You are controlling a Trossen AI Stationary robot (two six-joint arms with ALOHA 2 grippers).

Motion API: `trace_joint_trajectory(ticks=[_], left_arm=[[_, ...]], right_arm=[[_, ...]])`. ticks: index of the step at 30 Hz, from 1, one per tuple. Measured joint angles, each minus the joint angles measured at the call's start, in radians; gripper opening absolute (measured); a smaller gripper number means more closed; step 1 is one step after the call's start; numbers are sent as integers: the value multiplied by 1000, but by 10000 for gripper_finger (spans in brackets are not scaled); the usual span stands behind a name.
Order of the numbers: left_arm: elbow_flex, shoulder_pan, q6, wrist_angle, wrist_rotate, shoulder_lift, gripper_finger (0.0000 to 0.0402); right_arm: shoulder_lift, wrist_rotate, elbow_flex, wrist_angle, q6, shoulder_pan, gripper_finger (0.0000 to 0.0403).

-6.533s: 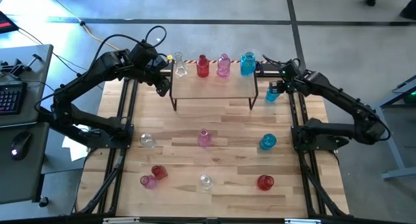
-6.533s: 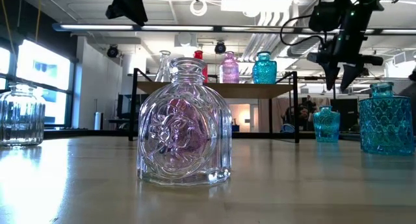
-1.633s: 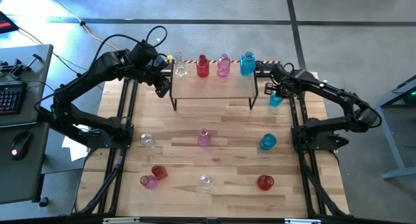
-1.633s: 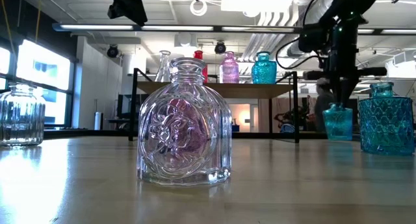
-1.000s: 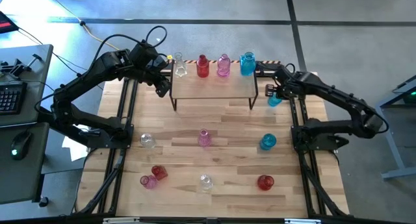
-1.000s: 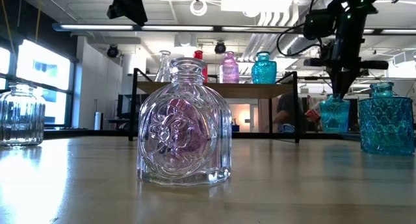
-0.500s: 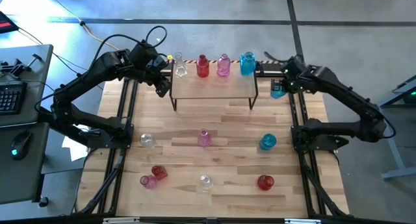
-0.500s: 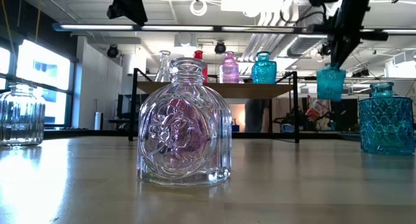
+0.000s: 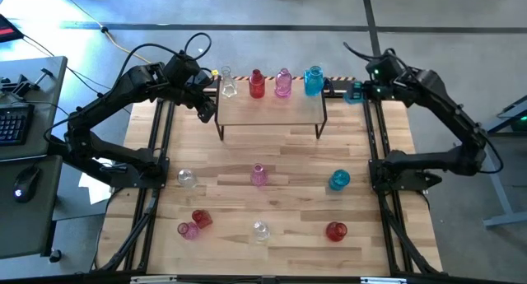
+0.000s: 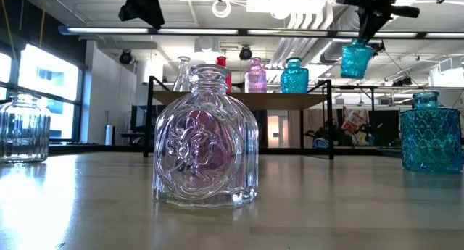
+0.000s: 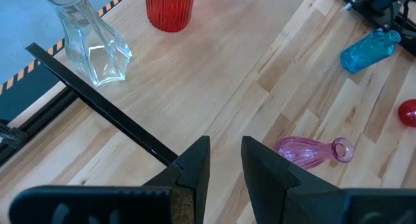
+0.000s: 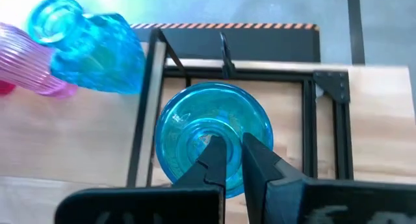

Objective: Sort vases onto shelf
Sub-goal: Put the top blue vase on the shelf aligned with the other blue vase

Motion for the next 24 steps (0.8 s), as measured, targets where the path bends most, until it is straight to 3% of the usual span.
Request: trace_joint_trajectory(ticks=[12,24], left_arm=[[0,0,-21,0,0,0,81],[0,0,-27,0,0,0,81]], right_arm=[[175,3,210,-21,-106,58,0],[304,-18,290,-20,-133,165,0]])
